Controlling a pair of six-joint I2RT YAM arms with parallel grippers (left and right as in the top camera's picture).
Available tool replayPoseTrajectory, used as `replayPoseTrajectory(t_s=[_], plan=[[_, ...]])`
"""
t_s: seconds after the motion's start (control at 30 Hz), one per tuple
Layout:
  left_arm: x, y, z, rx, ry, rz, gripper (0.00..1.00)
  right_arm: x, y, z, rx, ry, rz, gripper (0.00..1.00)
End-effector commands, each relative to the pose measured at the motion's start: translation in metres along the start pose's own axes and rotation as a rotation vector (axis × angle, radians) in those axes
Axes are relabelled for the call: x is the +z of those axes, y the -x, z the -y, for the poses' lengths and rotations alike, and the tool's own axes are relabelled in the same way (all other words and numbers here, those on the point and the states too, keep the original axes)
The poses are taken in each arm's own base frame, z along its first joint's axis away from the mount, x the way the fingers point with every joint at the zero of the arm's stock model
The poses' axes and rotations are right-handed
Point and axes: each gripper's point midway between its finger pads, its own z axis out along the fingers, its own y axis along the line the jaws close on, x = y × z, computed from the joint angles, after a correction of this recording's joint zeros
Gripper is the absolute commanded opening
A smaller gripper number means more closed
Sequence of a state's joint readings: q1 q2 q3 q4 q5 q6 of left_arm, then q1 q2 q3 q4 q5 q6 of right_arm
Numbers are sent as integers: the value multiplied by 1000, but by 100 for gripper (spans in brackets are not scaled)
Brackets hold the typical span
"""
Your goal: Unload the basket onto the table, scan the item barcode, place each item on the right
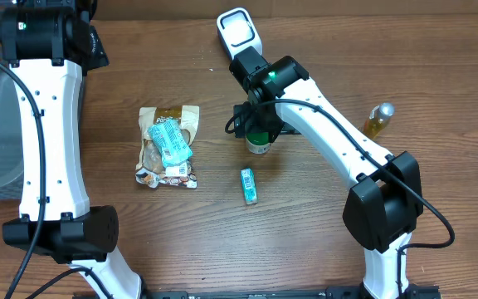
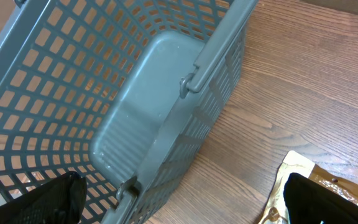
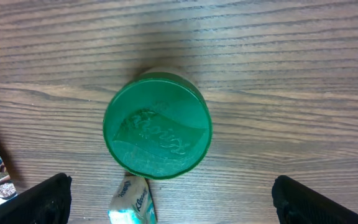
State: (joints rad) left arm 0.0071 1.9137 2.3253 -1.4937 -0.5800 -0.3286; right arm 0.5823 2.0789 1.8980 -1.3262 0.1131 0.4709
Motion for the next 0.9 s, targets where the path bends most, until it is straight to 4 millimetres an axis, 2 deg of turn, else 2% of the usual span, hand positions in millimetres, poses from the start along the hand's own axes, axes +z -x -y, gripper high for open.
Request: replayPoseTrajectory(t_s=[0.0, 0.2, 0.53, 0.67, 0.87], plan=[[-6, 4, 1, 5, -25, 16, 100, -3, 9, 0, 11, 9, 42, 100], [-7, 0, 11, 5, -88, -4, 99, 21, 14, -5, 16, 19, 58, 100], [-7, 0, 11, 5, -87, -4, 100, 62, 6, -5, 16, 23, 67, 100], [-7, 0, 11, 5, -87, -4, 99, 69, 8, -6, 15, 31, 86, 100], [-7, 0, 11, 5, -87, -4, 100, 69, 10, -7, 16, 36, 94, 96]])
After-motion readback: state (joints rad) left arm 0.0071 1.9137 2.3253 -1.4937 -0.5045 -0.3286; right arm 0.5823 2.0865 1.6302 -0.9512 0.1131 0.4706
